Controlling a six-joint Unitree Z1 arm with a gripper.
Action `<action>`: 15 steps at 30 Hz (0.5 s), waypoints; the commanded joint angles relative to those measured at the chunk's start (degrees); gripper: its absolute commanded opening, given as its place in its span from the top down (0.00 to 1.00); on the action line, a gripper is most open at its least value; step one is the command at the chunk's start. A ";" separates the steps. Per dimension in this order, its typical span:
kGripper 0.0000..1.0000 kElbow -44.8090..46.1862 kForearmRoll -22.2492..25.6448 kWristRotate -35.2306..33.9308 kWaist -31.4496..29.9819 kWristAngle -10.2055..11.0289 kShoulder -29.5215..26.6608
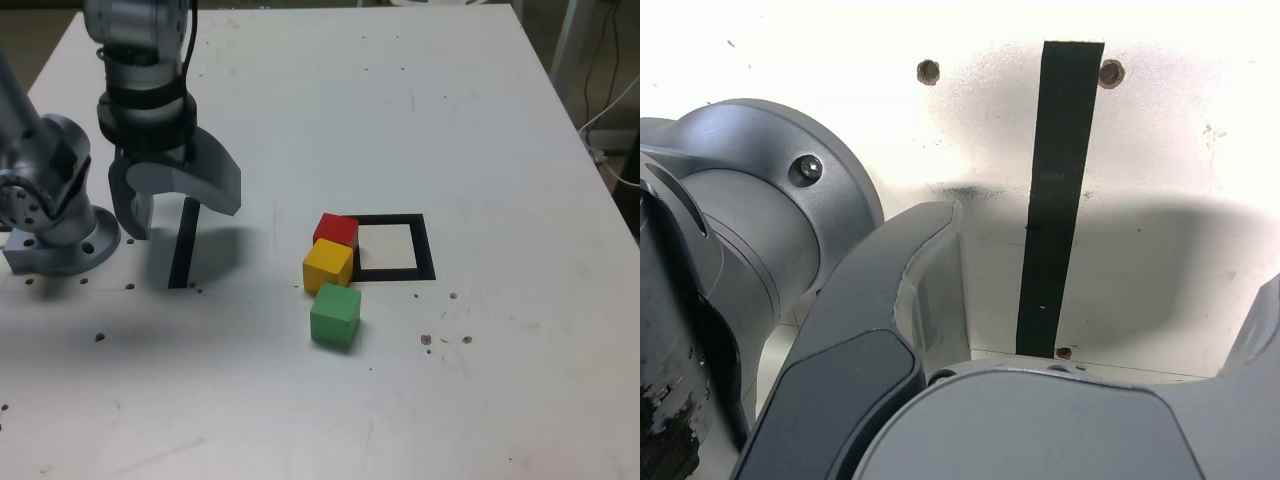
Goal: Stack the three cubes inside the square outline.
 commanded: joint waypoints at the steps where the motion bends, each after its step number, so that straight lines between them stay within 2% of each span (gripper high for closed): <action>1: 0.01 -0.03 -0.11 -0.07 0.10 0.13 -0.18; 15: 0.01 -0.44 -0.11 -0.07 0.10 0.25 -0.03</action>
